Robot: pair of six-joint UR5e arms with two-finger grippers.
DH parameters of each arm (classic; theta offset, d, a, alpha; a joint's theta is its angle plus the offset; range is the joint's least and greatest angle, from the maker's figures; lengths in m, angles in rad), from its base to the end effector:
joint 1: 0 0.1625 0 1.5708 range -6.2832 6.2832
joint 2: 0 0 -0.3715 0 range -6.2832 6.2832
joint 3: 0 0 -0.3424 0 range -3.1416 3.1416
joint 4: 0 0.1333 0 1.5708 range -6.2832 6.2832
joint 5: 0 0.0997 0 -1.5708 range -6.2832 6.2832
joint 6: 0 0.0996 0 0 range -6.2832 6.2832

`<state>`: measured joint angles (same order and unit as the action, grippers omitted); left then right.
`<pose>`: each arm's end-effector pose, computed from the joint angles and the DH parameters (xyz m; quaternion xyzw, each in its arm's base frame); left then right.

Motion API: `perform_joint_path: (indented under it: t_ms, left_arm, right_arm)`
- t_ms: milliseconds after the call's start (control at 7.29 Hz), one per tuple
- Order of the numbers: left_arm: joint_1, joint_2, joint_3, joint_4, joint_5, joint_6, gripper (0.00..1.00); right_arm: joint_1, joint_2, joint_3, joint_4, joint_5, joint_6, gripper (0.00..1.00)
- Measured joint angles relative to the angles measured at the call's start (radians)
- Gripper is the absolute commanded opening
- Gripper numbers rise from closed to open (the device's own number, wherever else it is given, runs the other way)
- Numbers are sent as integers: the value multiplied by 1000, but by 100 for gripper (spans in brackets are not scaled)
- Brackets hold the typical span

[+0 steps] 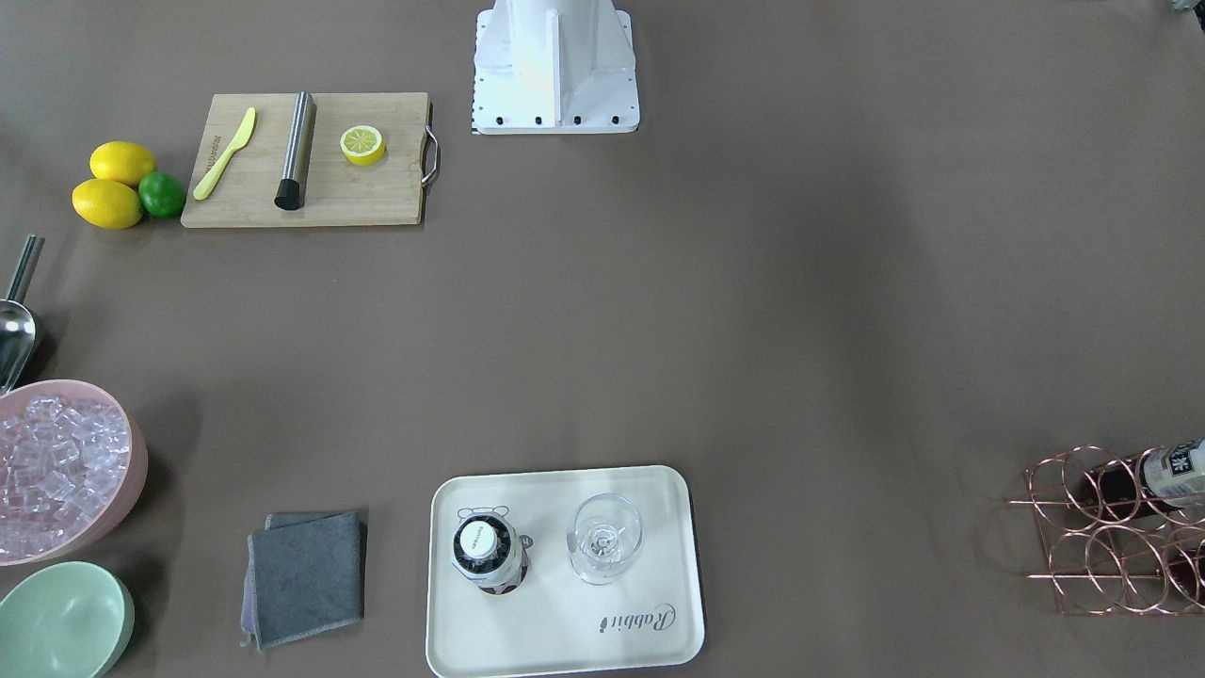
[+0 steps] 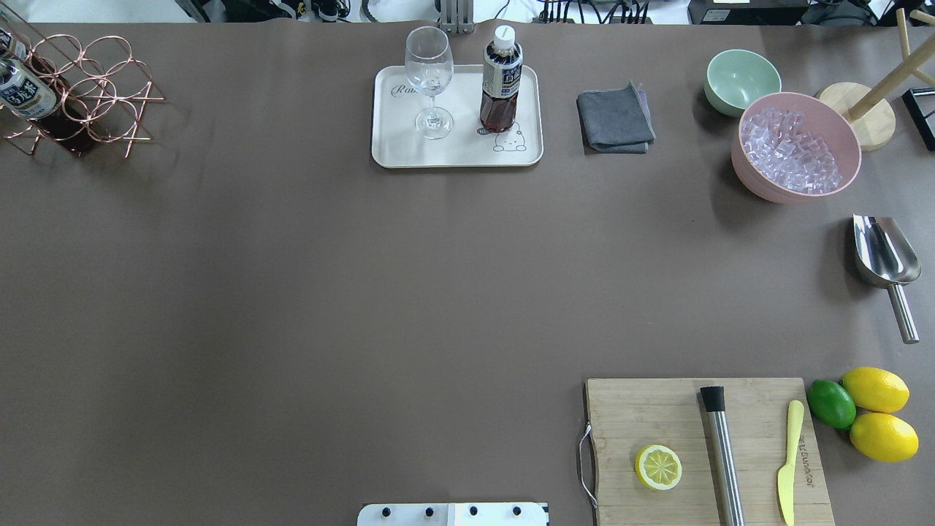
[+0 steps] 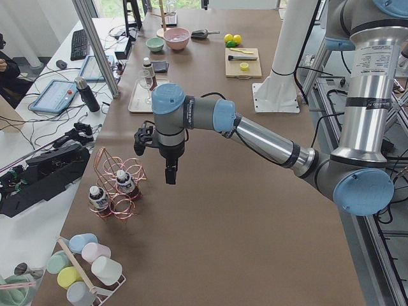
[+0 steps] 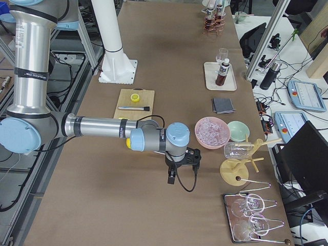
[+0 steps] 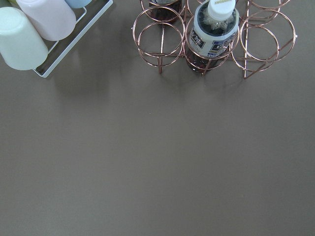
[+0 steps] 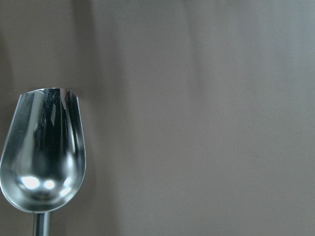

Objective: Take tea from basket to plate

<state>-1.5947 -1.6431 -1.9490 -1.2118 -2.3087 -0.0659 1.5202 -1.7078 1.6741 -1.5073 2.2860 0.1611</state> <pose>-0.0768 -0.4394 0.4482 0.0351 0.3611 -0.0253 0.9315 0.0480 -0.3963 0.6142 -0.0231 -0.3495 0.0465 0.9355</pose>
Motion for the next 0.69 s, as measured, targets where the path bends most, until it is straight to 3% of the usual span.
perform_joint_path:
  t_ms: [686]
  left_arm:
    - [-1, -4, 1, -1, 1, 0, 98]
  right_arm:
    - [0, 1, -9, 1, -3, -11, 100]
